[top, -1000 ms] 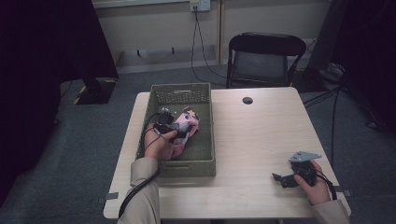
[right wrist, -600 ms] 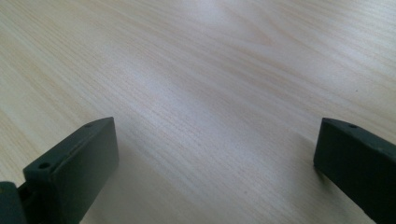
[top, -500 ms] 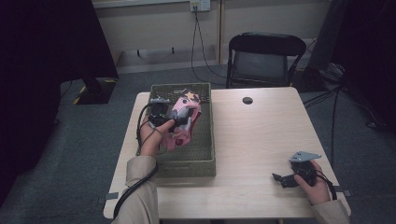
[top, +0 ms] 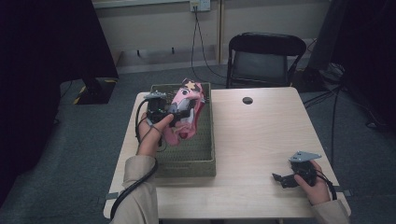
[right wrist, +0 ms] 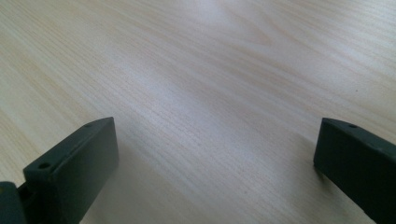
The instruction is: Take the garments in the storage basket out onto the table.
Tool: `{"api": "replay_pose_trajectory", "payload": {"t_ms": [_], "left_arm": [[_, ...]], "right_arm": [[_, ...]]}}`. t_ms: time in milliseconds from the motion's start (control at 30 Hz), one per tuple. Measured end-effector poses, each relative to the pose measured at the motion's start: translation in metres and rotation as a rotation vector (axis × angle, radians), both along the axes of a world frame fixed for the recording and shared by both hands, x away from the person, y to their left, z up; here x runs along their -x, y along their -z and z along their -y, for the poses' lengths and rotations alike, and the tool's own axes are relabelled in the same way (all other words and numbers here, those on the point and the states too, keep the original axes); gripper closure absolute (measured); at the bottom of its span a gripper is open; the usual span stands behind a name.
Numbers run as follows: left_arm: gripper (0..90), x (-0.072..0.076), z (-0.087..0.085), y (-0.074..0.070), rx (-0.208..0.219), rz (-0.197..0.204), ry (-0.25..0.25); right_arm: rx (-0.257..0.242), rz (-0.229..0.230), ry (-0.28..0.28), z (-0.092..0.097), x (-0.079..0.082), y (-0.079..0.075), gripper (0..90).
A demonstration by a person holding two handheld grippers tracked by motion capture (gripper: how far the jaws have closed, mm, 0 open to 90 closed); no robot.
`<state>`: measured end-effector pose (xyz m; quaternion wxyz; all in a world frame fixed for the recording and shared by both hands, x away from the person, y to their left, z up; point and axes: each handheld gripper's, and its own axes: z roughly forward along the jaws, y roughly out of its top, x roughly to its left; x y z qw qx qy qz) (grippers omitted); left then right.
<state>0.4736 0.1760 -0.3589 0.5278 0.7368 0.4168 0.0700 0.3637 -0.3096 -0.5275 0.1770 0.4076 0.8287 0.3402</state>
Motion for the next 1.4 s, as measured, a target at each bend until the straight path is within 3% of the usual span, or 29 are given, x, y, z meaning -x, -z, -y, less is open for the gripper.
{"api": "replay_pose_trajectory", "payload": {"t_ms": [400,1067,1233,1400], "left_arm": [[55.8,0.006,0.015,-0.018,0.064,0.038,0.056],[55.9,0.020,0.046,-0.035,0.108,0.104,0.150],[55.9,0.023,0.054,-0.037,0.111,0.092,0.165],[55.8,0.027,0.067,-0.040,0.117,0.107,0.197]], "right_arm": [[0.000,0.000,0.000,0.000,0.000,0.000,0.0],[0.000,0.000,0.001,0.000,0.000,0.000,0.0],[0.000,0.000,0.001,0.000,0.000,0.000,0.0],[0.000,0.000,0.001,0.000,0.000,0.000,0.0]]}}
